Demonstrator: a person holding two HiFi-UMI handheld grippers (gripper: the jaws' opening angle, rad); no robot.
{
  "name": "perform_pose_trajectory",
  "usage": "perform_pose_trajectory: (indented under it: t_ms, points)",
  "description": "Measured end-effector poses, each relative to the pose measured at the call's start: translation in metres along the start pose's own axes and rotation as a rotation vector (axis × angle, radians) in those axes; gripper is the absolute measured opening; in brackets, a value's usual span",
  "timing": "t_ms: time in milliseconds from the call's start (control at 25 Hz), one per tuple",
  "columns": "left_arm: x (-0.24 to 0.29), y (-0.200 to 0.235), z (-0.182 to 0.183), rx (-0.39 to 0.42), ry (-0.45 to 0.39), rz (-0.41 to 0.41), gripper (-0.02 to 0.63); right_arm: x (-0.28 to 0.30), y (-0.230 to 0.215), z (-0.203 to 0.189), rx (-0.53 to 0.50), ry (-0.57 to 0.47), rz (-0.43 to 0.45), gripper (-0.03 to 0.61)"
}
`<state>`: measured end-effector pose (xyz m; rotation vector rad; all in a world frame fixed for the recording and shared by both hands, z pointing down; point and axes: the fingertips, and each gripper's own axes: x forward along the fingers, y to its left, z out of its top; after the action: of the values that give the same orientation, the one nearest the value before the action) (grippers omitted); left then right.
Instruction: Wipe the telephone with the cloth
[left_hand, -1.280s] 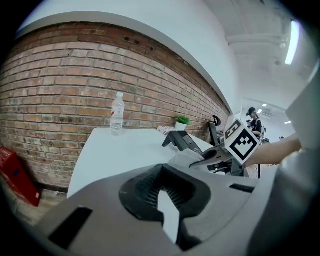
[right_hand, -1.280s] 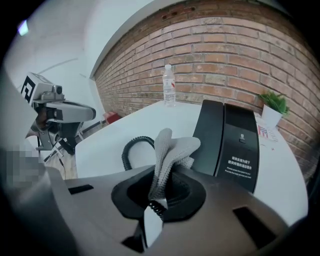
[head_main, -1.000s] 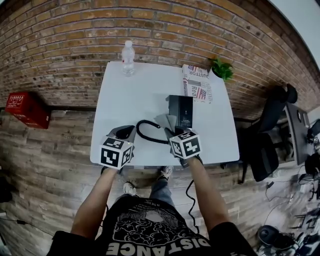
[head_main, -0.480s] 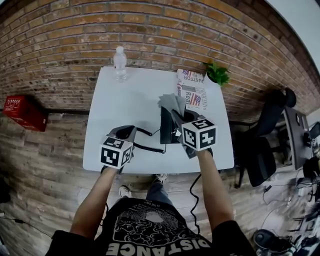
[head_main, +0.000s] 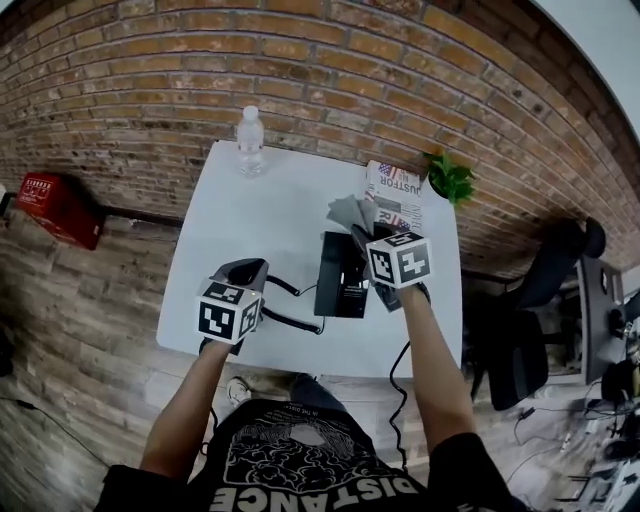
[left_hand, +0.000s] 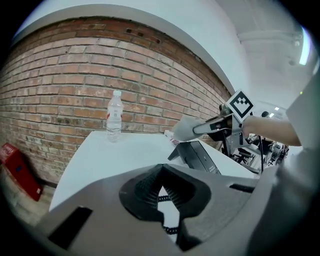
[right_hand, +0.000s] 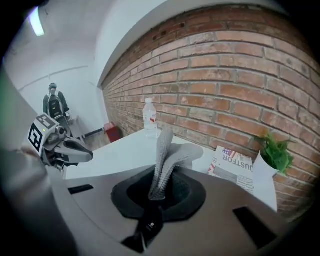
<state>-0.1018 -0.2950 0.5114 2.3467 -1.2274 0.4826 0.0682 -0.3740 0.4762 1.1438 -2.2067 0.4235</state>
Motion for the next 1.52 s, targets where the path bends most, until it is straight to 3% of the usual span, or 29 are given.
perform_pose_trajectory:
  t_ms: [280,520,1200,1520]
  points:
    - [0.010,0.007,0.006,-0.037,-0.006,0.047,0.006,0.026,-0.009,-0.017,0.058,0.104,0.101,0.011]
    - [0.018,0.009,0.008,-0.061,-0.014,0.065,0.006,0.033,-0.001,-0.023,0.044,0.144,0.189,0.011]
    - [-0.002,0.030,0.005,-0.079,-0.017,0.118,0.006,0.052,0.029,-0.008,0.034,0.160,0.281,0.011]
    - [-0.016,0.039,0.006,-0.068,-0.025,0.133,0.006,0.059,0.048,0.000,0.049,0.123,0.283,0.011]
